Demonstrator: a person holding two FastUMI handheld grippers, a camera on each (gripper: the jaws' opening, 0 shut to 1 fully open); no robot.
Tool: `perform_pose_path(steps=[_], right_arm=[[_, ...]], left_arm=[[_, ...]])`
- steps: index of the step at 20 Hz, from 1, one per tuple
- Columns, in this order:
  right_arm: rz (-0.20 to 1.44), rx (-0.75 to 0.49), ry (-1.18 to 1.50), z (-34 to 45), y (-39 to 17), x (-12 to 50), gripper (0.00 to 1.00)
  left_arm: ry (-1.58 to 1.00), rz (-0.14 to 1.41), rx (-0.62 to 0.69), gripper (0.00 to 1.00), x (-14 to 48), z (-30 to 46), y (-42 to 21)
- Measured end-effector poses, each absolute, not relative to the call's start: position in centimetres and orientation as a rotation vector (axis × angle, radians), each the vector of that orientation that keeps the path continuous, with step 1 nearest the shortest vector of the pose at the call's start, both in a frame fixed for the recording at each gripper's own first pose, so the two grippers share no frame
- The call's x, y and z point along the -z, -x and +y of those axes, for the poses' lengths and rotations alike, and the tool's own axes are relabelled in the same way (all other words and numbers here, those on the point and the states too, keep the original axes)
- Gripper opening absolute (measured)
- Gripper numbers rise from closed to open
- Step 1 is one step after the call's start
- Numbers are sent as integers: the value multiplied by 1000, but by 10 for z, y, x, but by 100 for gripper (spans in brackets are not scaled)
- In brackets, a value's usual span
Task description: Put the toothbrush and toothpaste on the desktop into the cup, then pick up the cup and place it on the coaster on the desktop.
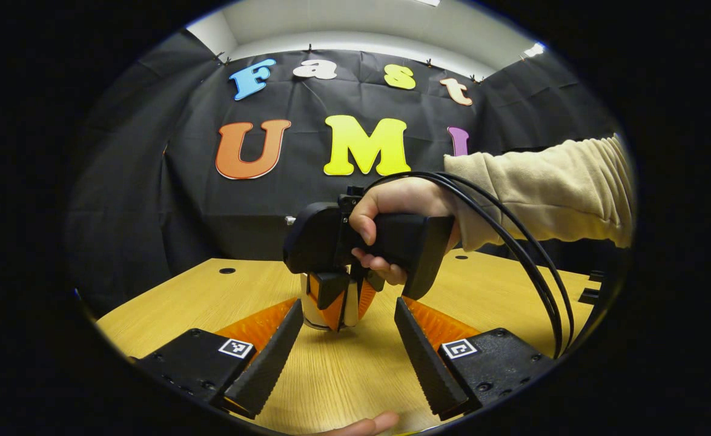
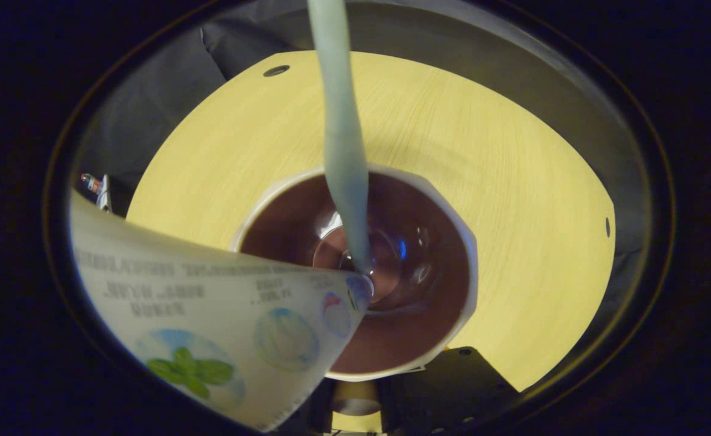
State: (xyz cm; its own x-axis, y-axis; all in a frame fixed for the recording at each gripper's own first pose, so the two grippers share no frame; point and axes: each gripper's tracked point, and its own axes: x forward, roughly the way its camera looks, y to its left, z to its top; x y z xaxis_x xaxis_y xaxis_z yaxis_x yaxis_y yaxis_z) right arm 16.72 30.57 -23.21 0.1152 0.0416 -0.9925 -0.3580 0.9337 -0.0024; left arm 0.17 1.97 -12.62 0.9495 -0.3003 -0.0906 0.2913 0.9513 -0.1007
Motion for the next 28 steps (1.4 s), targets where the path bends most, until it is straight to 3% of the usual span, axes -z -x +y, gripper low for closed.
perform_pose_path(steps=[13, 16, 18, 22, 28], right_arm=[[1415, -314, 197, 305, -179, 232, 46], [1371, -320, 175, 297, -179, 222, 87], [1304, -322, 166, 289, -183, 215, 94], [1201, -358, 77, 271, -170, 176, 99], [811, -253, 70, 191, -159, 92, 99]], left_arm=[[91, 131, 298, 97, 131, 17, 2], [71, 133, 278, 97, 130, 20, 3], [74, 142, 254, 97, 130, 23, 4], [63, 140, 209, 97, 121, 27, 6], [63, 124, 137, 97, 99, 30, 0]])
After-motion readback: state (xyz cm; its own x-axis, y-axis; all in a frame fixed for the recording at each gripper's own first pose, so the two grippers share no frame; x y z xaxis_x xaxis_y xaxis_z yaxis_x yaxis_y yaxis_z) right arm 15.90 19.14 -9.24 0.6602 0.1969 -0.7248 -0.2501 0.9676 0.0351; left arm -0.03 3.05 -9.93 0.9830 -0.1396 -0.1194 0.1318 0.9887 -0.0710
